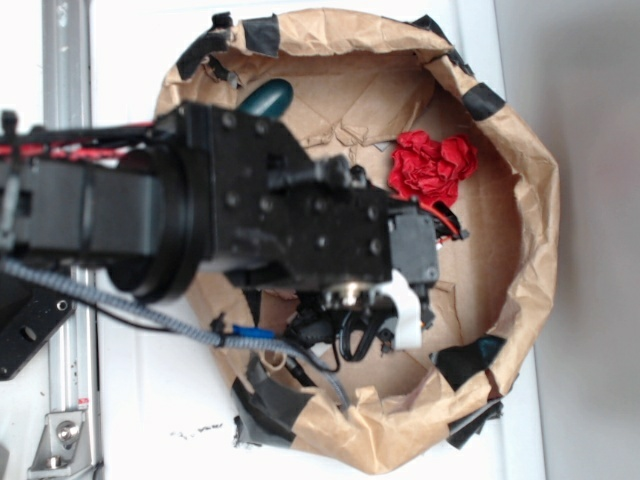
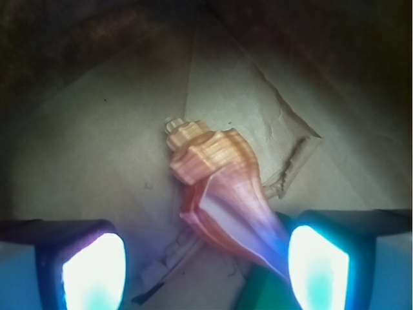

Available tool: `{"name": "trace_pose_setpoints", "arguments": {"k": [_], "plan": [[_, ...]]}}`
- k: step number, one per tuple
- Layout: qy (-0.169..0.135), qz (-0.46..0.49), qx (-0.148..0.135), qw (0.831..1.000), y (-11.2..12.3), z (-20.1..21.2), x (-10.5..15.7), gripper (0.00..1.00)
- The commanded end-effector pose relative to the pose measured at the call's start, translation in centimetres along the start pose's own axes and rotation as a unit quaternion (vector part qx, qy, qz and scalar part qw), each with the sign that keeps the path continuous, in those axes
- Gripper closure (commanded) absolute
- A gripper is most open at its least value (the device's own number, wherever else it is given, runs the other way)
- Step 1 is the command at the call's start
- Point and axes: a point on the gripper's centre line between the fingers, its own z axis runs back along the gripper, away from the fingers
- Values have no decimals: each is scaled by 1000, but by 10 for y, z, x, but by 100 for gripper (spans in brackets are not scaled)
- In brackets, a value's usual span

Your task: Grab the shell.

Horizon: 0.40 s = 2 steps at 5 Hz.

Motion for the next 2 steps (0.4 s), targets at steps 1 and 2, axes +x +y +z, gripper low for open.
{"name": "trace_pose_setpoints", "arguments": {"k": [1,2], "plan": [[-9,2,40,999,-1,-15,38,0],[2,41,51,998,-2,-26,41,100]]}}
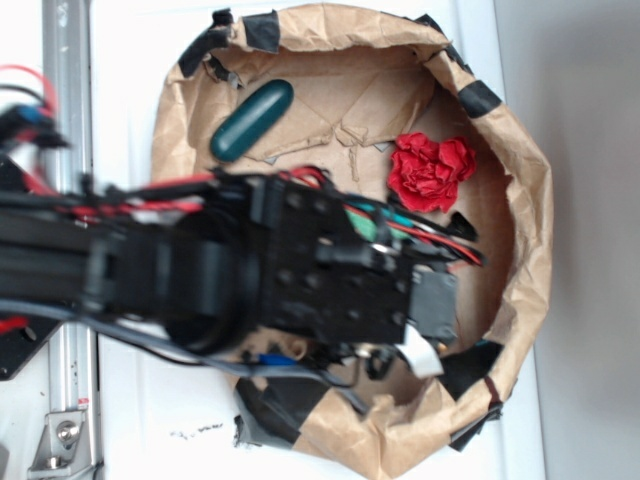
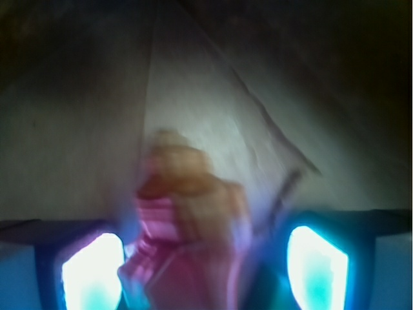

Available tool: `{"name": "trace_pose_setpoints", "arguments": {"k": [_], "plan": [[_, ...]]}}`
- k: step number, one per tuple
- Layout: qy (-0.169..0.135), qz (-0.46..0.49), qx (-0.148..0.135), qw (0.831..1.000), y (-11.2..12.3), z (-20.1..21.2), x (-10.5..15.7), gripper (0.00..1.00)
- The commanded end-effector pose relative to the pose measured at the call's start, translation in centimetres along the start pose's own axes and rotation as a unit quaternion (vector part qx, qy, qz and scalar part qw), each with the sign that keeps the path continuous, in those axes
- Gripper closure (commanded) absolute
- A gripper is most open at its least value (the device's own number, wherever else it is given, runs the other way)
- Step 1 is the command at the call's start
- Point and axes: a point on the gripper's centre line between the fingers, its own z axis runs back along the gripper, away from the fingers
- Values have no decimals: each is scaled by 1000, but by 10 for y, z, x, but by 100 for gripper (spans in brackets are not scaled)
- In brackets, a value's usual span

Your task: Grab the shell.

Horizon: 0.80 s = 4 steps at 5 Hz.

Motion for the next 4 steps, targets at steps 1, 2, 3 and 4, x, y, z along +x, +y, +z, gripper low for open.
{"name": "trace_pose_setpoints", "arguments": {"k": [1,2,3,4], "plan": [[-8,85,45,995,-4,9,15,100],[-72,225,28,971,9,57,-19,100],[-63,344,45,936,35,106,-36,100],[-20,459,44,887,46,149,-48,100]]}}
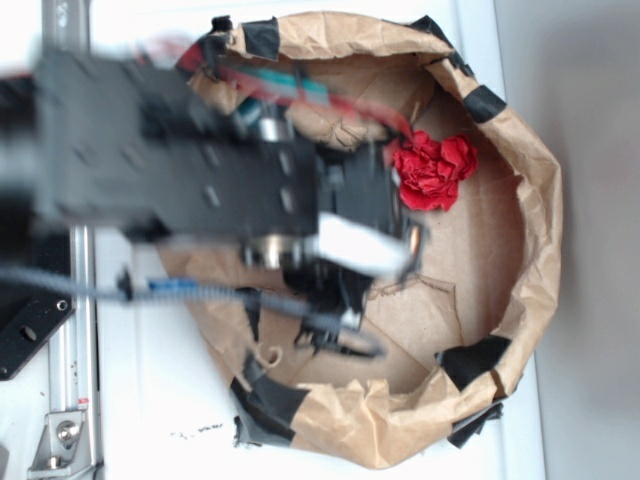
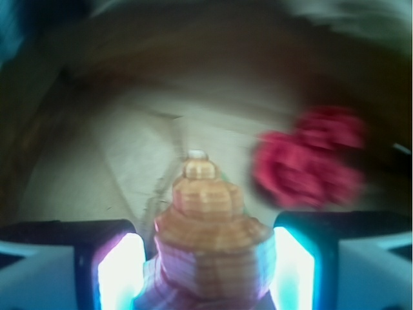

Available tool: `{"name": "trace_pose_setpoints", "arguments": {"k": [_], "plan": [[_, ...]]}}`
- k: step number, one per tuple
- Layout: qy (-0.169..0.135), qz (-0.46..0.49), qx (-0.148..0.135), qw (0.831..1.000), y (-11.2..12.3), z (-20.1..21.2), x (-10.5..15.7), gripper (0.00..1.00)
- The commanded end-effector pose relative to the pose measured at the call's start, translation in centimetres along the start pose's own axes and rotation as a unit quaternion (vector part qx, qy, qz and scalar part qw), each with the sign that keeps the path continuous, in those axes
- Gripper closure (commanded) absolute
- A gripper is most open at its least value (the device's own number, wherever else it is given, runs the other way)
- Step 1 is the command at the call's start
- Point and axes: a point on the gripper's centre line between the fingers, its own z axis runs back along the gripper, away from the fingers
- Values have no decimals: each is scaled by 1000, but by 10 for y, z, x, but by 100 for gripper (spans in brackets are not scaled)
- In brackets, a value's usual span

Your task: Grab the shell.

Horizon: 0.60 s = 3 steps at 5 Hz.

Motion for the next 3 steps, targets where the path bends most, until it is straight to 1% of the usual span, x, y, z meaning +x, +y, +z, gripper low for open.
{"name": "trace_pose_setpoints", "arguments": {"k": [1,2,3], "plan": [[12,235,87,968,13,62,10,100],[9,263,117,958,9,60,5,100],[3,257,118,959,5,58,-2,100]]}}
